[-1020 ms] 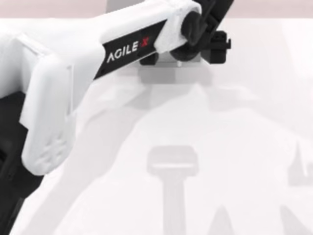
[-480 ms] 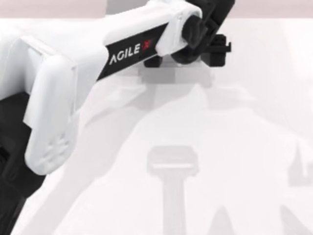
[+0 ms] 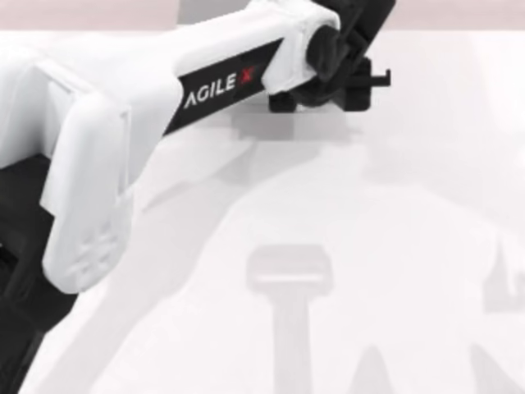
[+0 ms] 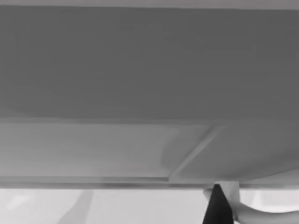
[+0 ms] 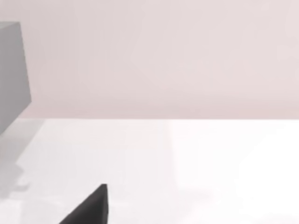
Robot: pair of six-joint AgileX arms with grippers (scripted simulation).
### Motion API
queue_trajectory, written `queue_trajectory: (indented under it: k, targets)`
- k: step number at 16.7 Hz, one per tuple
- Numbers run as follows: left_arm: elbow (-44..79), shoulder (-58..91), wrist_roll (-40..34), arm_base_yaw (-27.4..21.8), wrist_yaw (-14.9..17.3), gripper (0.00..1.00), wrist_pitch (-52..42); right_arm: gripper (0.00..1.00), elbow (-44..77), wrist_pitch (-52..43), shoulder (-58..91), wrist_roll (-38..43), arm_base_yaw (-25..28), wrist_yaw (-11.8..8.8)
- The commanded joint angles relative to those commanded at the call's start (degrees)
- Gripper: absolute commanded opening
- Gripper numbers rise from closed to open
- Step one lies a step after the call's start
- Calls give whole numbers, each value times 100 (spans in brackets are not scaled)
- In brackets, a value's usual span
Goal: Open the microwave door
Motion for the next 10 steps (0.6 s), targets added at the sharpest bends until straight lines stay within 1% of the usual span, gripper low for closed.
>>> queue_trajectory:
  k: [1, 2, 9, 10]
  targets:
    - [0, 0, 0, 0, 0, 2, 0, 100, 0, 0, 0, 0, 0, 0]
    - [0, 0, 0, 0, 0, 0, 0, 100, 0, 0, 0, 0, 0, 0]
    - [0, 0, 0, 0, 0, 0, 0, 100, 0, 0, 0, 0, 0, 0]
    - [-343, -165, -9, -218, 55, 0, -41, 100, 0, 0, 0, 0, 0, 0]
